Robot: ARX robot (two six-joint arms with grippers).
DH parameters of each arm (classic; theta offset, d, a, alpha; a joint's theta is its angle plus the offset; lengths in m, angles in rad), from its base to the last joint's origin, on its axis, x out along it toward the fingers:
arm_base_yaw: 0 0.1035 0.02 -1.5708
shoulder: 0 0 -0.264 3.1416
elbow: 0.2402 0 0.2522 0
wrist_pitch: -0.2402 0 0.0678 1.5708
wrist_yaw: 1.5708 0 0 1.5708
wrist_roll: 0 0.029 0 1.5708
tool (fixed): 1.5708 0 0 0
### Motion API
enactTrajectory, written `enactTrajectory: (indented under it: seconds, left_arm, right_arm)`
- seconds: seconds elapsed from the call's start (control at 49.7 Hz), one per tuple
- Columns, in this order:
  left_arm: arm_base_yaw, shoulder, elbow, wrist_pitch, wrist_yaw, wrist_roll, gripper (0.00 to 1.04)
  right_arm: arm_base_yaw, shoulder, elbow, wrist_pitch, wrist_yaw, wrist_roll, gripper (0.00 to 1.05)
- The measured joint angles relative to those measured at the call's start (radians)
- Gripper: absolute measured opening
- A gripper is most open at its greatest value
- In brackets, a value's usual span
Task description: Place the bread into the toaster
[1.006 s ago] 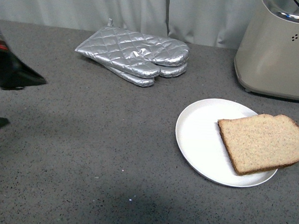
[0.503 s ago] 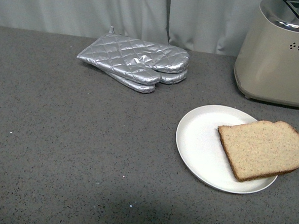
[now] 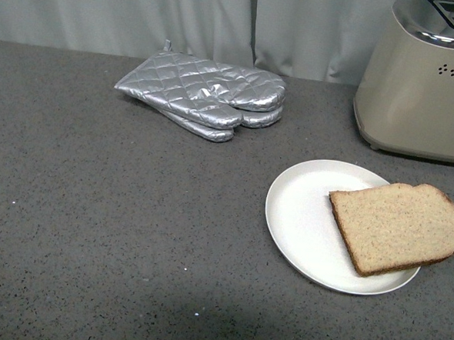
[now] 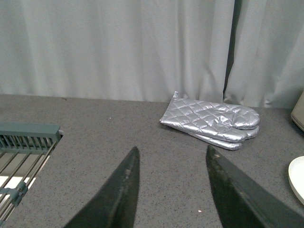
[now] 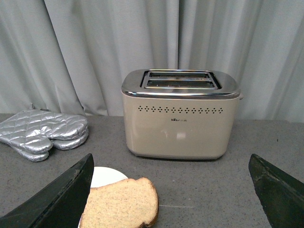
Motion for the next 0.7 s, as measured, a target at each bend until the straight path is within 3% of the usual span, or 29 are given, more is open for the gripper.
enactTrajectory:
  seconds: [0.06, 0.101, 0.402, 0.624, 0.704]
  left_arm:
    - [0.0, 0.0, 0.0, 0.0, 0.0, 0.003, 0.54]
    - [0.0, 0.0, 0.0, 0.0, 0.0, 0.004, 0.5]
    - [0.0, 0.0, 0.0, 0.0, 0.0, 0.003, 0.04]
    - [0.0, 0.0, 0.0, 0.0, 0.0, 0.003, 0.04]
    - [0.0, 0.0, 0.0, 0.0, 0.0, 0.003, 0.21]
  right_arm:
    - [0.0, 0.0, 0.0, 0.0, 0.0, 0.0, 0.95]
    - [0.0, 0.0, 0.0, 0.0, 0.0, 0.0, 0.95]
    - [0.0, 0.0, 0.0, 0.0, 0.0, 0.0, 0.95]
    - [0.0, 0.0, 0.0, 0.0, 0.0, 0.0, 0.95]
    - [0.0, 0.0, 0.0, 0.0, 0.0, 0.0, 0.95]
